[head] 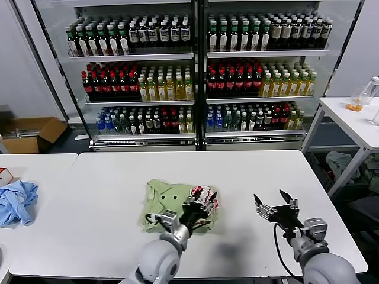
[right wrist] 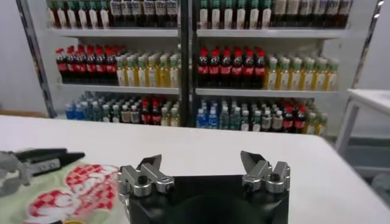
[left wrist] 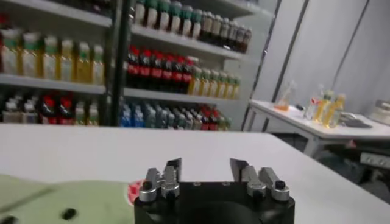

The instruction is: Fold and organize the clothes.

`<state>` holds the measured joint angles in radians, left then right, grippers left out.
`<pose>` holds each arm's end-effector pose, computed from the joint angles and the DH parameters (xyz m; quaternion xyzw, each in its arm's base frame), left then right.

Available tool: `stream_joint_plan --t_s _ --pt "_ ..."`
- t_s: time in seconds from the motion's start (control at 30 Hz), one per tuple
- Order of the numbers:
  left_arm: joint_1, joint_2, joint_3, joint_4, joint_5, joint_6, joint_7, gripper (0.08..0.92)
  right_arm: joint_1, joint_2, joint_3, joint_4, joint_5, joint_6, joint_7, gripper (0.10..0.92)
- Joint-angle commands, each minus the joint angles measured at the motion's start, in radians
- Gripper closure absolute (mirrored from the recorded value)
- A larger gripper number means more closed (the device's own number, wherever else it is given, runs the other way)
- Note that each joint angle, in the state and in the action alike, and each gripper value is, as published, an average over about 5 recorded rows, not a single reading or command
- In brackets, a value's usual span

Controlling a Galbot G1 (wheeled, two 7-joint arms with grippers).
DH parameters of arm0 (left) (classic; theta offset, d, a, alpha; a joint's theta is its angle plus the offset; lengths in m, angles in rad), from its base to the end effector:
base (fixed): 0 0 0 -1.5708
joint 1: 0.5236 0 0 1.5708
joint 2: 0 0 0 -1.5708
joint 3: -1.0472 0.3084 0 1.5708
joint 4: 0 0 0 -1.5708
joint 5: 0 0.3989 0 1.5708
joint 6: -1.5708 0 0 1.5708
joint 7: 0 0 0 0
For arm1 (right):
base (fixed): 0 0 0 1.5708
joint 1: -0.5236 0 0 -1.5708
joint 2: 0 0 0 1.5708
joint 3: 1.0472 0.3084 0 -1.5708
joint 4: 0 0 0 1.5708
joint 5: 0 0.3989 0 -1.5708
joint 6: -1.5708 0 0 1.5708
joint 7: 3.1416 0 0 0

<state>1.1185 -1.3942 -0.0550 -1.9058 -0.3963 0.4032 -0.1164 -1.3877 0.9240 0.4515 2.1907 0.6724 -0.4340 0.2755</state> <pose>0.3207 -0.1364 -0.2278 -0.2301 -0.9588 0.0898 0.1402 0.2801 -0.0275 -0.1791 0.0803 -0.9844 0.0084 0.1561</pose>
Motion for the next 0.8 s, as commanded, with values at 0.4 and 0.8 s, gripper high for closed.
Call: stream_joint_plan --t_s 0.4,0.8 --pt "0.317 0.104 -0.544 -0.223 0.006 -0.107 -0.055 0.181 0.45 0.287 -0.5 -0.396 0.244 -0.017 0.195 0.203" --pt "0.318 0.09 -0.534 -0.215 0.017 -0.104 -0.057 0.177 0.499 0.325 -0.52 -0.482 0.266 -0.079 0.305 0.203"
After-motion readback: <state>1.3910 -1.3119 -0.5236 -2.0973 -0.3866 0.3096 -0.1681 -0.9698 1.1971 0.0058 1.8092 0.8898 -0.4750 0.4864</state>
